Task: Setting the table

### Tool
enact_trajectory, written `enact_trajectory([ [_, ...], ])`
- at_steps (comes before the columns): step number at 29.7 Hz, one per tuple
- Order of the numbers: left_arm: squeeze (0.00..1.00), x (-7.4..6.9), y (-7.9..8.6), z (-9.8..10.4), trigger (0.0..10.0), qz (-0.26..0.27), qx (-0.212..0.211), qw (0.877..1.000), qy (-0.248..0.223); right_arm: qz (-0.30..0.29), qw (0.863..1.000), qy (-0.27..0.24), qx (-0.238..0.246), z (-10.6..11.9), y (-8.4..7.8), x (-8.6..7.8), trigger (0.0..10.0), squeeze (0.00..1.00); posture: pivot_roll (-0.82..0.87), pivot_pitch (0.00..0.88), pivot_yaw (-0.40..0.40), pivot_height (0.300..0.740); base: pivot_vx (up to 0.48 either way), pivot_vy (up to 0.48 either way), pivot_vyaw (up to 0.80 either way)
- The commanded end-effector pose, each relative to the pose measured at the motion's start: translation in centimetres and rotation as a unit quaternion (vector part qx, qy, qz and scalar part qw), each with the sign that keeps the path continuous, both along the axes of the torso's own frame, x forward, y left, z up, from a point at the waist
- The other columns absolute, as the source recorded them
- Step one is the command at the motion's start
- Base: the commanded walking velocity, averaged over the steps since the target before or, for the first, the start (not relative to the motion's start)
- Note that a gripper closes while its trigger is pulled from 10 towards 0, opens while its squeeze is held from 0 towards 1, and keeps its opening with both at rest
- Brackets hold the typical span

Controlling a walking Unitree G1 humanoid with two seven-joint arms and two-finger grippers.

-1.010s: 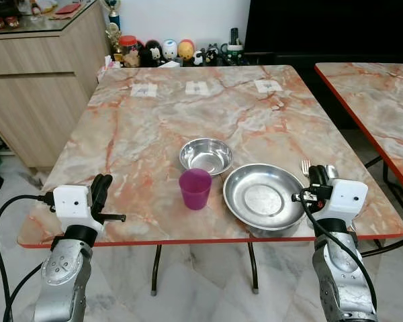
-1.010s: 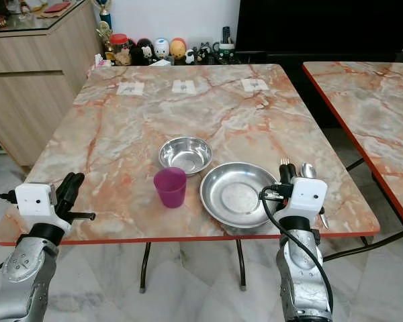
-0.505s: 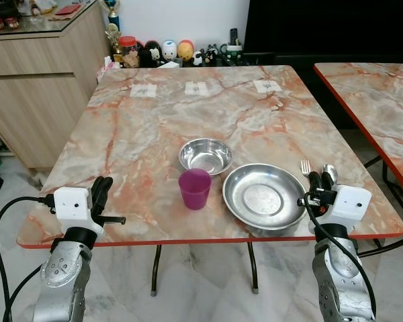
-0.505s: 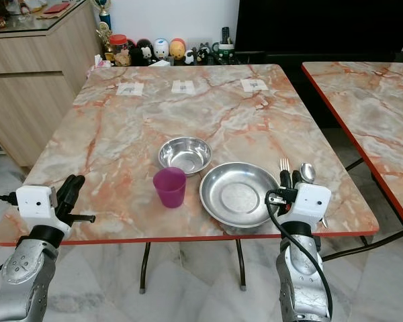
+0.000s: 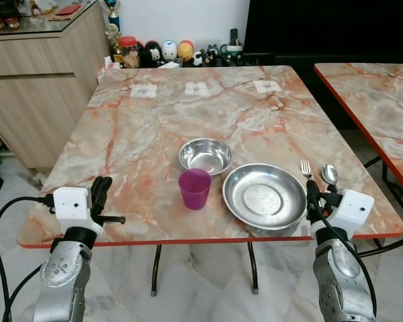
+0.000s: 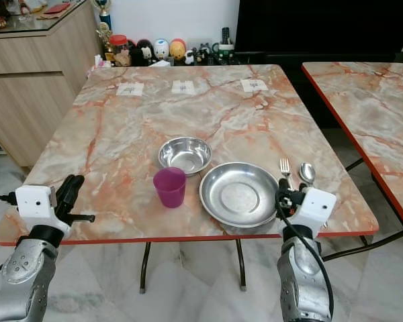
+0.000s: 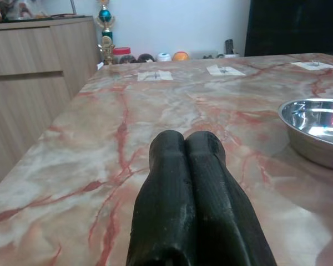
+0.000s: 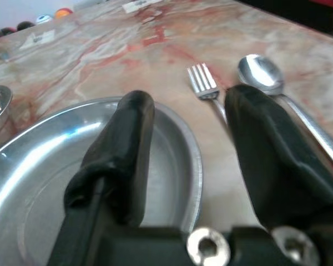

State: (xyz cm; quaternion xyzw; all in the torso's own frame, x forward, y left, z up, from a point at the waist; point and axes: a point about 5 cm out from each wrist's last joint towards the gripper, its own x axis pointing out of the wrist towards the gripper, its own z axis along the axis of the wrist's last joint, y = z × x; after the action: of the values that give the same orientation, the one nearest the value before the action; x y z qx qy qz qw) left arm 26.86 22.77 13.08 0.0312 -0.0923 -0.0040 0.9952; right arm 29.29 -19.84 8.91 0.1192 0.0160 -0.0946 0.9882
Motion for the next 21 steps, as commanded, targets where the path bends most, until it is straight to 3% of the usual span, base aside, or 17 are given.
enact_trajectory([
  [1, 0.0, -0.3, 0.1, 0.3, 10.0, 0.0, 0.012, 1.0, -0.004, 0.005, 1.0, 0.006, 0.004, -0.1, -0.2, 0.3, 10.0, 0.0, -0.01, 0.0, -0.003, 0.74, 0.0, 0.0, 0.0],
  [6, 0.0, -1.6, 2.4, 0.5, 10.0, 0.074, 0.032, 0.997, -0.018, 0.015, 0.999, -0.023, -0.022, 1.1, -0.4, 0.6, 10.0, 0.0, -0.01, 0.001, -0.004, 0.74, 0.0, 0.0, 0.0],
  [8, 0.0, -2.7, 4.7, 1.3, 10.0, 0.157, 0.048, 0.986, -0.038, 0.004, 0.999, -0.026, -0.022, 1.2, -0.8, 0.5, 10.0, 0.0, 0.0, 0.007, -0.006, 0.74, 0.0, 0.0, 0.0],
  [9, 0.0, -3.8, 6.7, 1.6, 10.0, 0.224, 0.066, 0.971, -0.047, 0.001, 0.999, -0.026, -0.023, 1.1, -0.9, 0.4, 10.0, 0.0, 0.01, 0.009, -0.007, 0.74, 0.0, 0.0, 0.0],
  [12, 0.0, -5.3, 9.3, 1.7, 10.0, 0.291, 0.086, 0.952, -0.042, 0.002, 0.999, -0.024, -0.026, 0.9, -0.9, 0.2, 10.0, 0.0, 0.01, 0.011, -0.008, 0.74, 0.0, 0.0, 0.0],
  [13, 0.0, -6.6, 11.2, 1.5, 10.0, 0.331, 0.095, 0.938, -0.031, 0.002, 0.999, -0.024, -0.025, 0.9, -0.8, 0.1, 10.0, 0.0, 0.02, 0.013, -0.006, 0.74, 0.0, 0.0, 0.0],
  [16, 0.0, -7.9, 13.0, 0.7, 10.0, 0.359, 0.108, 0.927, 0.002, 0.001, 0.999, -0.024, -0.025, 0.8, -0.8, 0.0, 10.0, 0.0, 0.03, 0.014, -0.002, 0.74, 0.0, 0.0, 0.0],
  [17, 0.0, -8.7, 14.0, -0.5, 10.0, 0.367, 0.125, 0.921, 0.038, 0.001, 0.999, -0.023, -0.025, 0.7, -0.8, 0.0, 10.0, 0.0, 0.03, 0.014, -0.002, 0.74, 0.0, 0.0, 0.0],
  [19, 0.0, -9.8, 14.8, -3.1, 10.0, 0.367, 0.129, 0.916, 0.099, -0.004, 1.0, -0.021, -0.022, 0.6, -0.8, 0.0, 10.0, 0.0, 0.03, 0.013, 0.002, 0.74, 0.0, 0.0, 0.0],
  [21, 0.0, -10.1, 14.8, -3.7, 10.0, 0.367, 0.134, 0.914, 0.112, -0.004, 1.0, -0.022, -0.02, 0.6, -0.7, 0.0, 10.0, 0.0, 0.02, 0.013, 0.003, 0.74, 0.0, 0.0, 0.0],
])
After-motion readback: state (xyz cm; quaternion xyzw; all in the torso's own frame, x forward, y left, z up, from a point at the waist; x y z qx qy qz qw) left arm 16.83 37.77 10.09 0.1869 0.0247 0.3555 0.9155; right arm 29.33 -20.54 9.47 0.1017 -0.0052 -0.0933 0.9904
